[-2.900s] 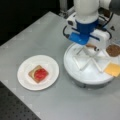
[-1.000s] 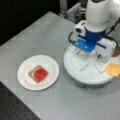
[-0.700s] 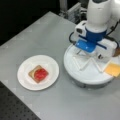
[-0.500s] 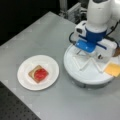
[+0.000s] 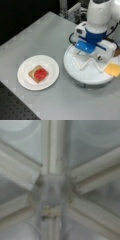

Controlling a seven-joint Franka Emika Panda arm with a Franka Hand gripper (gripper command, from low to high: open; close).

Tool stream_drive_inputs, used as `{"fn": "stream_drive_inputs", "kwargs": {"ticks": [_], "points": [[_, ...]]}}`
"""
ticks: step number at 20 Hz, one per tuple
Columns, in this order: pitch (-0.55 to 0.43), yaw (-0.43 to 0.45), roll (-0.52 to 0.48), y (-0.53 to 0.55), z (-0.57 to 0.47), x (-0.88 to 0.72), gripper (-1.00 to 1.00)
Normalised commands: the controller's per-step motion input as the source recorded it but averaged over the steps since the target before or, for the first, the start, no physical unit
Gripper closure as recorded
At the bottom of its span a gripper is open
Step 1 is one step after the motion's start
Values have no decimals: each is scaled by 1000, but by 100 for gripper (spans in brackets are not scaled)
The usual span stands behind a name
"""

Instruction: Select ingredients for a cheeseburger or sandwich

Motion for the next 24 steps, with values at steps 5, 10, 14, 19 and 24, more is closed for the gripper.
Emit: {"fn": "stream_drive_inputs", "kwargs": {"ticks": [5, 10, 14, 19, 24], "points": [[-57, 33, -154, 96, -74, 25, -100], [-57, 60, -176, 90, -83, -10, -100], [-67, 60, -183, 82, -83, -32, -100], [-77, 43, -160, 95, -77, -47, -100], [-82, 28, -139, 108, -66, -56, -100]]}}
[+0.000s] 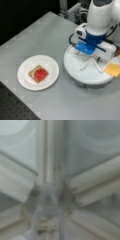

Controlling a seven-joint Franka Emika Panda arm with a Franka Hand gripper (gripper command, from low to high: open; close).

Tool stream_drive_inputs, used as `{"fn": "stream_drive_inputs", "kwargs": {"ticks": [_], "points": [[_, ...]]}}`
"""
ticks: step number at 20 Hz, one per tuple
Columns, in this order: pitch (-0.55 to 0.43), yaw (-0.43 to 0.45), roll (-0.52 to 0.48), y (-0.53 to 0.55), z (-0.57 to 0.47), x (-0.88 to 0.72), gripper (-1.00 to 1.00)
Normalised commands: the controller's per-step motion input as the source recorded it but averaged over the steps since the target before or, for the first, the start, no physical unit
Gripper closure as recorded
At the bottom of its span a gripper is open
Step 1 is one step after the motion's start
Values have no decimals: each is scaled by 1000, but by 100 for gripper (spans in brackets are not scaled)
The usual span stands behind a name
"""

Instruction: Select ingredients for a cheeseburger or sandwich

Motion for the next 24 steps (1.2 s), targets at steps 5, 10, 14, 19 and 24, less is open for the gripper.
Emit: {"fn": "stream_drive_inputs", "kwargs": {"ticks": [5, 10, 14, 19, 24], "points": [[-86, 27, -141, 111, -69, -58, -100], [-90, 31, -141, 106, -87, -60, -100], [-91, 41, -123, 100, -90, -62, -100], [-95, 64, -113, 72, -86, -56, -100], [-95, 80, -109, 62, -78, -50, -100]]}}
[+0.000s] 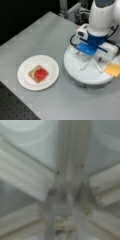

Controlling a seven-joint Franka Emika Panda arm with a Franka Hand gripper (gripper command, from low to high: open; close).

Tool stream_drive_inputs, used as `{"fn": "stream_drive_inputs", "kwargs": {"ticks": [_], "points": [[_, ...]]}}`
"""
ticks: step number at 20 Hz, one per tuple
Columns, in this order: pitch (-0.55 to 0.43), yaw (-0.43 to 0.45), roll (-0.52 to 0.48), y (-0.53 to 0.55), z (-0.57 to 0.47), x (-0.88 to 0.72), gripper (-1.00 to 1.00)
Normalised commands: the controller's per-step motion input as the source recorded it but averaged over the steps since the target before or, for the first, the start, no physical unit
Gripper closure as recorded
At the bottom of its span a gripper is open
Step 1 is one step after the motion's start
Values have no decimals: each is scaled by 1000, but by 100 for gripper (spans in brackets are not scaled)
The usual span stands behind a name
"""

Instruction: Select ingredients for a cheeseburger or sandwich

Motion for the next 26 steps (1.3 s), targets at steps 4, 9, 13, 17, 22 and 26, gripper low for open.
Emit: {"fn": "stream_drive_inputs", "kwargs": {"ticks": [4, 9, 13, 17, 22, 26], "points": [[-90, 87, -113, 90, -63, -54, -100], [-83, 168, -85, 71, -44, -62, -100], [-71, 250, -62, 51, -15, -70, -100], [-67, 268, -51, 42, -15, -72, -100], [-66, 274, -28, -3, -9, -76, -100], [-69, 216, -21, -13, -24, -79, -100]]}}
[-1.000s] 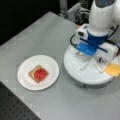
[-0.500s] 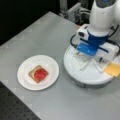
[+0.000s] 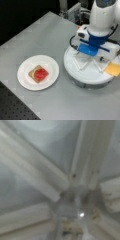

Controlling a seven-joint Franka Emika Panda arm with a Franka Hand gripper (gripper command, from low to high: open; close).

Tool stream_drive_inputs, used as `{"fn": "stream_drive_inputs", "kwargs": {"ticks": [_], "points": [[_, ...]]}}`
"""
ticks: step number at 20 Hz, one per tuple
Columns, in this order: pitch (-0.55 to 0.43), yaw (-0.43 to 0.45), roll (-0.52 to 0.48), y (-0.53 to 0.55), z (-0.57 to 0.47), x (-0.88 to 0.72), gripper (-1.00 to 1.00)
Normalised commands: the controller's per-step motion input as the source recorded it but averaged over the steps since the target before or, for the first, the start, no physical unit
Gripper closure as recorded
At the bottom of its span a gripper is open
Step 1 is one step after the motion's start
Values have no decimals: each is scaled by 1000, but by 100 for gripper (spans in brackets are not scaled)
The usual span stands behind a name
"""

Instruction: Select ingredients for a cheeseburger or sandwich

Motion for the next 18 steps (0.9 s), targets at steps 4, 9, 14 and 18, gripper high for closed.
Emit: {"fn": "stream_drive_inputs", "kwargs": {"ticks": [4, 9, 14, 18], "points": [[-76, 154, -31, -20, -43, -71, -100], [-77, 152, -23, -15, -48, -64, -100], [-78, 187, -10, -12, -38, -71, -100], [-68, 254, -4, -12, -5, -111, -100]]}}
